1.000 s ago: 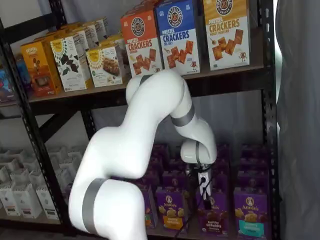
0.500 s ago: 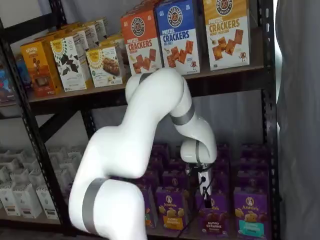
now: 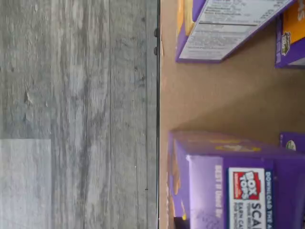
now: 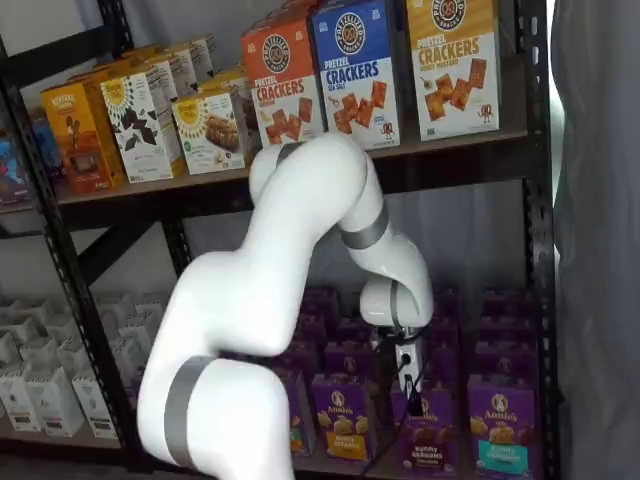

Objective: Pick up the purple box with a brown patch in the center, on the bottom shelf, the fifth box from the left

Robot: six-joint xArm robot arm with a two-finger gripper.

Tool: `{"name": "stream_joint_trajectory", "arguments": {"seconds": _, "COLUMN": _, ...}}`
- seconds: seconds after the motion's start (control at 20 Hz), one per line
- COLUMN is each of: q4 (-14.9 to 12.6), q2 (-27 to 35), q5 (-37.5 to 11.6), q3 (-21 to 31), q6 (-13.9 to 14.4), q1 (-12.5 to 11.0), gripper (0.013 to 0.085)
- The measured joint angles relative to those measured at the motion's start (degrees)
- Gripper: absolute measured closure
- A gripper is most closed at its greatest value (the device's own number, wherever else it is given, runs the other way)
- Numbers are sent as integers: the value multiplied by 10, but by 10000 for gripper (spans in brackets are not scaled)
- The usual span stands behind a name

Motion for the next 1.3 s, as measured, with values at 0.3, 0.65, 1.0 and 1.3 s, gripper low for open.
{"name": "stream_joint_trajectory", "arguments": {"seconds": 0.3, "q4": 15, "q2": -27, "q5": -5, "q3": 37, "q6": -12, "q1": 2, "gripper": 690}}
{"name": "stream_joint_trajectory", "arguments": {"seconds": 0.65, "q4": 1, "q2": -88, "q5": -17, "q3": 126, "q6": 5, "q1": 5, "gripper": 690}}
{"name": "stream_joint_trajectory", "arguments": {"seconds": 1.0, "q4": -22, "q2": -188, "q5": -38, "q3": 255, "q6": 39, "q1": 18, "gripper": 690}}
{"name": "stream_joint_trajectory", "arguments": {"seconds": 1.3, "q4": -4, "q2": -273, "q5": -37, "q3": 341, "q6": 31, "q1": 27, "gripper": 690}}
